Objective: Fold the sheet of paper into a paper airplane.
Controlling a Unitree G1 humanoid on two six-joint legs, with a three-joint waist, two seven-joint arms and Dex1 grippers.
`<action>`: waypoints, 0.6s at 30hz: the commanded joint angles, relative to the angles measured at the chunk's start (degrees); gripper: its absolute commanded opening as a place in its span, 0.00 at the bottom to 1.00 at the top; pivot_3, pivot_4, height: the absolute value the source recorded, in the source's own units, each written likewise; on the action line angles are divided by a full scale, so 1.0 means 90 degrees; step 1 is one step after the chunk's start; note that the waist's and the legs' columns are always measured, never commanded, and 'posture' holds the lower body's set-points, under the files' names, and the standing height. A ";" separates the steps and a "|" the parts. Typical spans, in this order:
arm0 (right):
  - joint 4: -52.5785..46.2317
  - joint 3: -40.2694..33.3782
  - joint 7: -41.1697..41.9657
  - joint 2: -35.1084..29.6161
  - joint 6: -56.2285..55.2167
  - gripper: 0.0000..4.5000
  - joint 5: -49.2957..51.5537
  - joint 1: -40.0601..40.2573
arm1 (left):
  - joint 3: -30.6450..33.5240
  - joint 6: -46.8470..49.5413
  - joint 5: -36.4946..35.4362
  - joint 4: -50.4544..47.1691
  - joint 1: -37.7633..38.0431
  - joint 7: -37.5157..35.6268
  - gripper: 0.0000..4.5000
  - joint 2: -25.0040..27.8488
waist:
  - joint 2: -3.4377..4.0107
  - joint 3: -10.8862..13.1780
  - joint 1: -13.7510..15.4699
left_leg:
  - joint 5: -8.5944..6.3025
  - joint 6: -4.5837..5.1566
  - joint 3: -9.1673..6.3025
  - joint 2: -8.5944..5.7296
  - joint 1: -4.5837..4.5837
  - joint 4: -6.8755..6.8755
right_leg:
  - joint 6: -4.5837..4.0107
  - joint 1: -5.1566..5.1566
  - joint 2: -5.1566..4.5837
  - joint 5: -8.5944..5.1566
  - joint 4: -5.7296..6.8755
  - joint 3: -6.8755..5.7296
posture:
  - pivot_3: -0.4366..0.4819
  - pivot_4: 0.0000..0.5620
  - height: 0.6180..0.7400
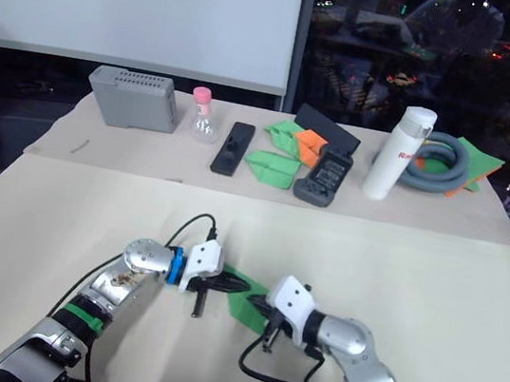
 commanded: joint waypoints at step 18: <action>0.0101 -0.1253 -0.0017 -0.0679 -0.0488 0.01 0.0248 0.1636 | -0.0207 -0.0271 0.0252 0.0659 -0.0110 -0.0122 0.00 -0.0023 | -0.0007 -0.0026 0.0024 | -0.0015 0.0016 -0.0005 -0.0001 0.0027 -0.0003 | 0.0001 0.0016 -0.0080 0.0000 -0.0028 -0.0013 | 0.48 0.27 1.00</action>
